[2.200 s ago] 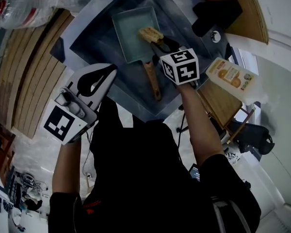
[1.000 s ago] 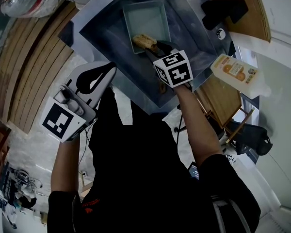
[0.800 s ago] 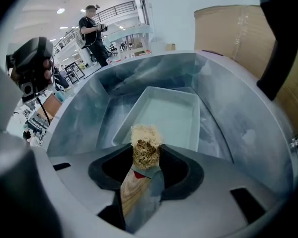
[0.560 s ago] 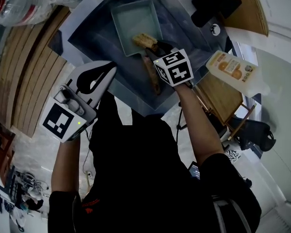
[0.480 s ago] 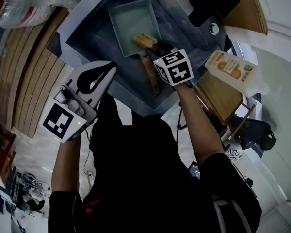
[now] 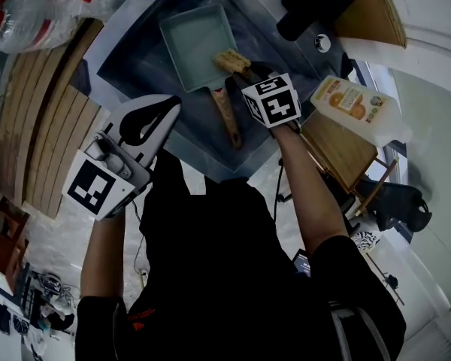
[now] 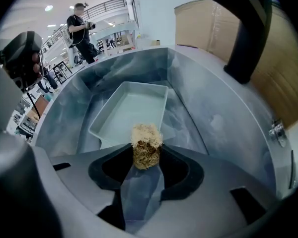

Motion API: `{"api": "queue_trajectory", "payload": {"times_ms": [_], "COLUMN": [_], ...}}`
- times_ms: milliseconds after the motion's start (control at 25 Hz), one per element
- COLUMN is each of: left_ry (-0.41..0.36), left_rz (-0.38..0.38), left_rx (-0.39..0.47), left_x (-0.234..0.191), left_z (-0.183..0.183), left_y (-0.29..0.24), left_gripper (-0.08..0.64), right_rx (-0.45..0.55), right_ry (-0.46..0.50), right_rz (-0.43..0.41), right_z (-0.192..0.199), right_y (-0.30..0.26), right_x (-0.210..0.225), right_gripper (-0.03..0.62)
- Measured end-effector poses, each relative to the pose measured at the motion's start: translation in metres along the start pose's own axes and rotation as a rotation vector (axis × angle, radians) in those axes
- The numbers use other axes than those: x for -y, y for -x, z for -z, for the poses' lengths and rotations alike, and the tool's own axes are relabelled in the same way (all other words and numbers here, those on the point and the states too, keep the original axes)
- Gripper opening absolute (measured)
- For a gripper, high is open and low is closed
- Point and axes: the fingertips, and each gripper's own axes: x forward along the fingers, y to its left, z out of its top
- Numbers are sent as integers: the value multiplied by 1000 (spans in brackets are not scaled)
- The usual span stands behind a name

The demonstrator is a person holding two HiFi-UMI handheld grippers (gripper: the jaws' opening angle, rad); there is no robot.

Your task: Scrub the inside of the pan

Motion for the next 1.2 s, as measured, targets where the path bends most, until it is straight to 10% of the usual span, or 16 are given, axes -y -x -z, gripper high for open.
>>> {"api": "queue_trajectory", "payload": {"times_ms": [1200], "left_ry": [-266], "left_rz": [-2], "left_rx": [81], "left_x": [109], "left_z": [-103], "left_y": [58], "left_gripper": [18], "right_rx": [679], "right_ry": [28], "right_rz": [-52], "right_z": [-98], "right_y": [260], "right_x": [-87], "right_gripper": [175]}}
